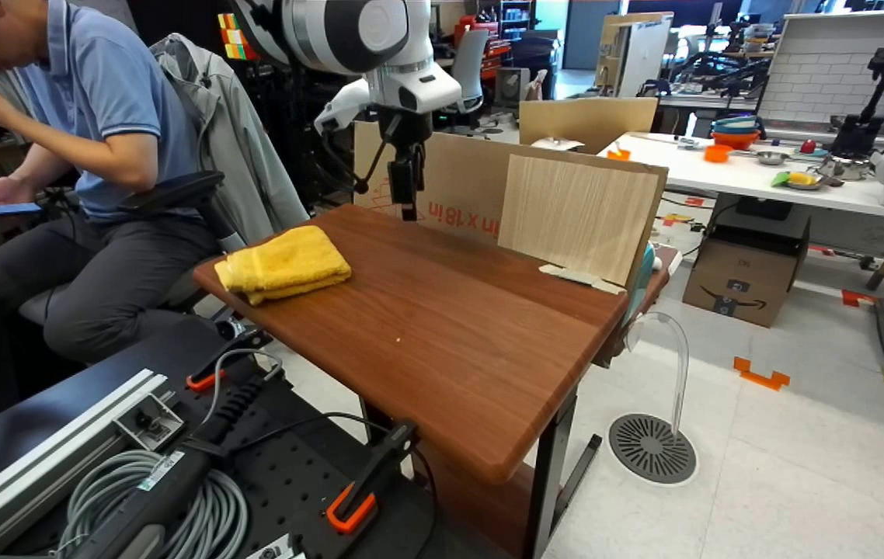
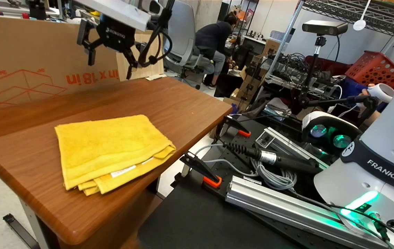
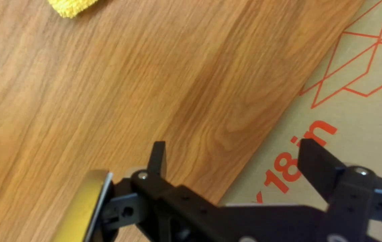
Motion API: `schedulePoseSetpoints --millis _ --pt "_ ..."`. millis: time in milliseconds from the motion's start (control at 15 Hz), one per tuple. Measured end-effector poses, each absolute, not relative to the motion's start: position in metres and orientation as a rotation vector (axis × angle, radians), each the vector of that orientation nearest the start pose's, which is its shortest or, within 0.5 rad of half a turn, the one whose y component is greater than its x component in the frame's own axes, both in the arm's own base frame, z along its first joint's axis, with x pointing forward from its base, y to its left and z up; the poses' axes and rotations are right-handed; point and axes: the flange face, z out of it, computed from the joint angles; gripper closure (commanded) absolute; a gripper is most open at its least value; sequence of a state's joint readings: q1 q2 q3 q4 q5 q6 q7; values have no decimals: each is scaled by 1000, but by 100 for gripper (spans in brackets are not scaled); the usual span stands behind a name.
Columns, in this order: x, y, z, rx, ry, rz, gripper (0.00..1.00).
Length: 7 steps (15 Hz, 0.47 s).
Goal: Wipe the table with the yellow cloth
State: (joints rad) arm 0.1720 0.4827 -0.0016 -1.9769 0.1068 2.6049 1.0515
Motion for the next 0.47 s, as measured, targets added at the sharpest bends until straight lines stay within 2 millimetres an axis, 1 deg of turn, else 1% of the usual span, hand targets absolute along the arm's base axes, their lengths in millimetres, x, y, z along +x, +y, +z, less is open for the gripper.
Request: schedulePoseSetpoints --millis 67,333,467 --pt "619 104 238 -2659 1399 -130 0" --pt "616 104 218 -2677 1408 -95 0" --pt "616 104 217 -2677 1409 -94 0"
